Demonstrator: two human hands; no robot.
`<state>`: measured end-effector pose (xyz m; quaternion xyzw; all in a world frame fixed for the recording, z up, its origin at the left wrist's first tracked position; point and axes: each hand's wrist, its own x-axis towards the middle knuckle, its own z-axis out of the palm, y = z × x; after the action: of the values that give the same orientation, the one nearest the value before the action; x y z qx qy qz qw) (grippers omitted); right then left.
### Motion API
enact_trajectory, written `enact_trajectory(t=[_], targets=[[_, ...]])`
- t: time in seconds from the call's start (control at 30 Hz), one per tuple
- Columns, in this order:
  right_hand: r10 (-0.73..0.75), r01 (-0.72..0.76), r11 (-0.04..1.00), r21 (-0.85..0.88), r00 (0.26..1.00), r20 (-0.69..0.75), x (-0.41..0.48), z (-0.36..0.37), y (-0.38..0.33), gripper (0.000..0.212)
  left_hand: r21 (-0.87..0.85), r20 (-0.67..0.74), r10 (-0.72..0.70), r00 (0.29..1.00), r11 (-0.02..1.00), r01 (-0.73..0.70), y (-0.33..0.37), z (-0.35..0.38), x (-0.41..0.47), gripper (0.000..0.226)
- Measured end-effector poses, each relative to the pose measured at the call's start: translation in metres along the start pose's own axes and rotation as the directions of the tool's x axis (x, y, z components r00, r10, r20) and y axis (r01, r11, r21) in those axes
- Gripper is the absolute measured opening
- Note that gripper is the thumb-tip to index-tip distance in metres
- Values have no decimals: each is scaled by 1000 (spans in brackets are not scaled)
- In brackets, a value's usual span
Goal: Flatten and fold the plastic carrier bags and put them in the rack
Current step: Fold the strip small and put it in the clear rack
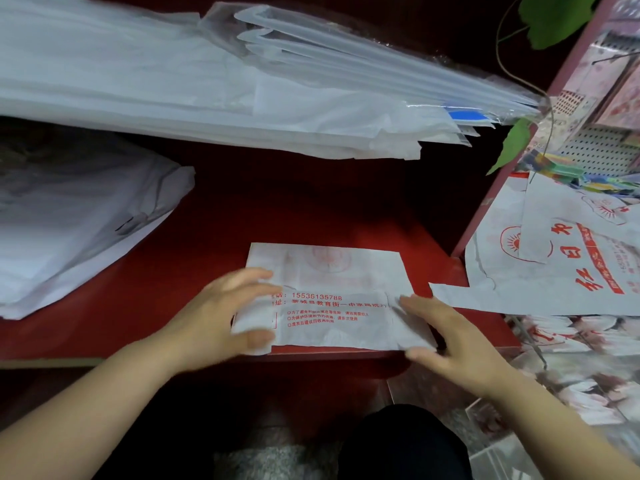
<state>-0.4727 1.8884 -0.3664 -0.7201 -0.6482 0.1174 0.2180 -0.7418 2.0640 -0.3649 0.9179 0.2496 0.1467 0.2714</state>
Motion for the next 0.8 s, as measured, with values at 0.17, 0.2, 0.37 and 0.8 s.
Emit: enact_trajectory(t=[0.17,0.2,0.37,0.8], targets=[[-260,210,913,-351,960,-103,-8,18,25,61,430,3,144,990,893,-131,-15,18,-26,73],[-269,211,915,-343,954,-134,-8,21,23,59,442,-30,195,980,883,-161,-17,20,-28,70],[-305,244,945,-216,896,-324,-22,24,13,33,347,-219,325,920,907,-238,-15,34,-42,42],[364,-240,906,350,863,-350,-3,12,-9,43,-339,-324,-404,855,894,294,15,18,-17,54]])
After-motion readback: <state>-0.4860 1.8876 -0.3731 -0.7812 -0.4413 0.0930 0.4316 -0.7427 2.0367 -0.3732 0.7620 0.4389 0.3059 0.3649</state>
